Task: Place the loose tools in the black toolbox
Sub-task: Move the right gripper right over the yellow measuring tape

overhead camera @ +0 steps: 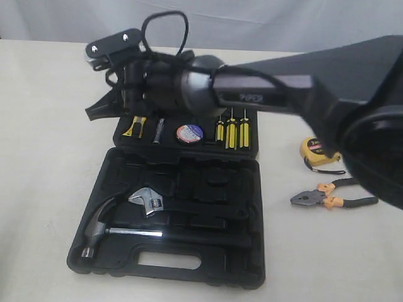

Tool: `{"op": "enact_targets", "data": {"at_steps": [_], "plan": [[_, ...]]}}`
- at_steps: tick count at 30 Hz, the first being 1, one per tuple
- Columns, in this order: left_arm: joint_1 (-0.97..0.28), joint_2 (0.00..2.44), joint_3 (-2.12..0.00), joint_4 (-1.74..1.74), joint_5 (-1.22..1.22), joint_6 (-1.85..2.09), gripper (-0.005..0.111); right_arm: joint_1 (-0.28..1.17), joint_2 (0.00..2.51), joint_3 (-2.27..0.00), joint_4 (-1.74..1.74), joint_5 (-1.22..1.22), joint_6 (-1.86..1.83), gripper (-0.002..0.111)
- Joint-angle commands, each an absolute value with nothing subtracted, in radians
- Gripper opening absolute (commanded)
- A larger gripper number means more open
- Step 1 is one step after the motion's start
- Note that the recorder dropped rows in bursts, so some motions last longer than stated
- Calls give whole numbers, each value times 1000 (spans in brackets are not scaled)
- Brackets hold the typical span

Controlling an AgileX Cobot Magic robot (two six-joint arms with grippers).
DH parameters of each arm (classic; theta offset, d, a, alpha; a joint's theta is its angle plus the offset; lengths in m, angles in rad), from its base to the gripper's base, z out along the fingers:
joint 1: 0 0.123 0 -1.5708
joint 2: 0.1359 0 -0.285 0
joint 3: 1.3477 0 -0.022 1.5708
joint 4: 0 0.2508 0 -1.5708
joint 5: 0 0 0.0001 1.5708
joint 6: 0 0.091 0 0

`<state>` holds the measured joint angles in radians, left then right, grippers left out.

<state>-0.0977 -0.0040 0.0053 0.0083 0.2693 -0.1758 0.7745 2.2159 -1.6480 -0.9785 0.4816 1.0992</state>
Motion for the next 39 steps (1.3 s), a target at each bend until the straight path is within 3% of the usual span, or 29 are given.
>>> {"op": "enact_targets", "data": {"at_steps": [1,6,12,17,21,25,33,35,38,39], "plan": [[-103,0,0,0,272,-175,0,770,2087,-1650,-741,624,732,-1],[-103,0,0,0,272,-175,0,770,1947,-1595,-596,730,468,-1],[-103,0,0,0,272,-175,0,720,1685,-1337,-581,735,449,-1],[-103,0,0,0,272,-175,0,546,1457,-1120,-516,735,449,-1],[-103,0,0,0,272,-175,0,320,1338,-1027,-304,759,306,-1],[-103,0,0,0,272,-175,0,99,1362,-1020,-38,867,65,-1],[-103,0,0,0,272,-175,0,60,1635,-1020,-28,757,11,1],[-103,0,0,0,272,-175,0,60,1678,-1022,-26,720,15,18],[-103,0,0,0,272,-175,0,60,1706,-1022,-21,643,33,71],[-103,0,0,0,272,-175,0,60,1711,-1022,-21,628,38,80]]}}
